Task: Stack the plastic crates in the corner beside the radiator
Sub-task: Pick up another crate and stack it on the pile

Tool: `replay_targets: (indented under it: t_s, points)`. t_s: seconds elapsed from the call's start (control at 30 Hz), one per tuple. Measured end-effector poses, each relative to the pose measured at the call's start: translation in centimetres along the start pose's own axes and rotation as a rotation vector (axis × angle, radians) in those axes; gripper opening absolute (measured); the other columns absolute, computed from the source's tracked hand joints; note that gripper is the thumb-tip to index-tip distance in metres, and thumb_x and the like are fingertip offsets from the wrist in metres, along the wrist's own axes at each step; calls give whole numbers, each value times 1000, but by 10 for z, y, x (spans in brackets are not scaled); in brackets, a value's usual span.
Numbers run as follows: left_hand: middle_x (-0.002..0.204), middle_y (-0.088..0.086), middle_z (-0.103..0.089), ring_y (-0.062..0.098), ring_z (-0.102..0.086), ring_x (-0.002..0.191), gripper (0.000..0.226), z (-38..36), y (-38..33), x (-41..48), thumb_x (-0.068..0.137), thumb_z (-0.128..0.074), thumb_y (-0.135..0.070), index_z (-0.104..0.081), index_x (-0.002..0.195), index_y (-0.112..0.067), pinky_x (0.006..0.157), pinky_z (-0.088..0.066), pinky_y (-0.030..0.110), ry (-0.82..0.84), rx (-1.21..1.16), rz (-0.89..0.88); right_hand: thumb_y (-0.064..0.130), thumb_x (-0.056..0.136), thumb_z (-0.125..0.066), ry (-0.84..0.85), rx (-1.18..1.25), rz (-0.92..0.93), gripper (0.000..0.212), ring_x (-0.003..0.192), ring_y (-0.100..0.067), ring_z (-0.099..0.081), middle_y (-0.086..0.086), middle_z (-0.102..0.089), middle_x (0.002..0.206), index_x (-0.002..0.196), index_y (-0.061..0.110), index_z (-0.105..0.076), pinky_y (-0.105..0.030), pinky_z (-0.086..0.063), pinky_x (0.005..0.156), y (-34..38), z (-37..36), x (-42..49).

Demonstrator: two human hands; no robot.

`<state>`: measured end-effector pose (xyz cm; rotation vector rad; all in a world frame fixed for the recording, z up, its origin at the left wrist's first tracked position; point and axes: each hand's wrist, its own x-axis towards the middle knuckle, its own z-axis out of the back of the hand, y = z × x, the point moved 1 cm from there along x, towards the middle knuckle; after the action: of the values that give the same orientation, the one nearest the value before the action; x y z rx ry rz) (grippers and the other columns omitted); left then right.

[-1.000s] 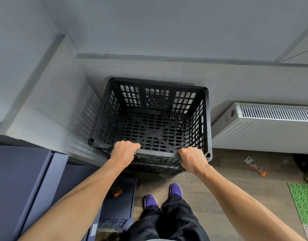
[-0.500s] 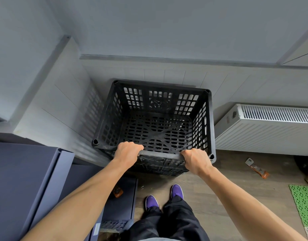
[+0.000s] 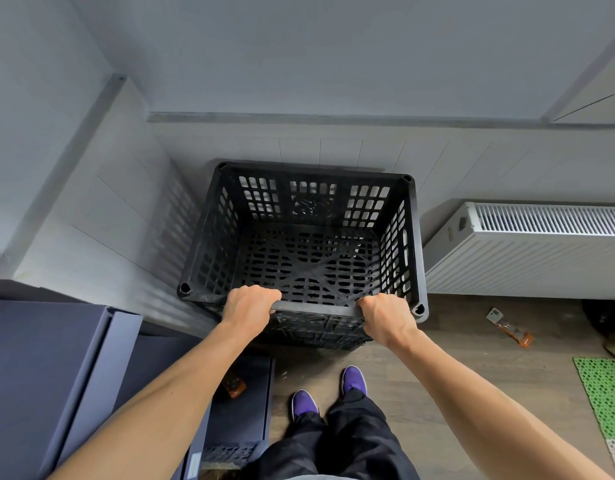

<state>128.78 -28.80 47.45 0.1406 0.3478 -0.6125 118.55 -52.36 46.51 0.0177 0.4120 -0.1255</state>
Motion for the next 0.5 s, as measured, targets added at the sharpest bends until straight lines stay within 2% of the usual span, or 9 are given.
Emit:
replay_targets:
  t_s: [0.13, 0.3, 0.5]
  points:
    - [73, -7, -50, 18, -48, 70, 21, 0, -3, 3, 86, -51, -7, -58, 89, -27, 64, -38, 30, 54, 14, 39, 14, 85, -57, -13, 3, -25, 15, 80, -30, -68, -6, -72, 87, 97, 15, -67, -34, -50, 64, 1, -2, -1]
    - [66, -7, -47, 19, -52, 70, 25, 1, -1, 10, 85, -52, -7, -62, 90, -29, 63, -39, 29, 117, 33, 61, 14, 84, -55, -17, 26, -56, 16, 78, -31, -68, -6, -72, 85, 94, 15, -68, -32, -47, 62, 3, -2, 4]
    - [82, -4, -62, 19, -60, 78, 25, 3, -3, 13, 85, -54, -8, -62, 92, -30, 65, -41, 28, 141, -20, 104, 12, 84, -52, -19, 24, -88, 19, 77, -30, -69, -4, -72, 84, 92, 17, -68, -31, -44, 60, 4, -7, 5]
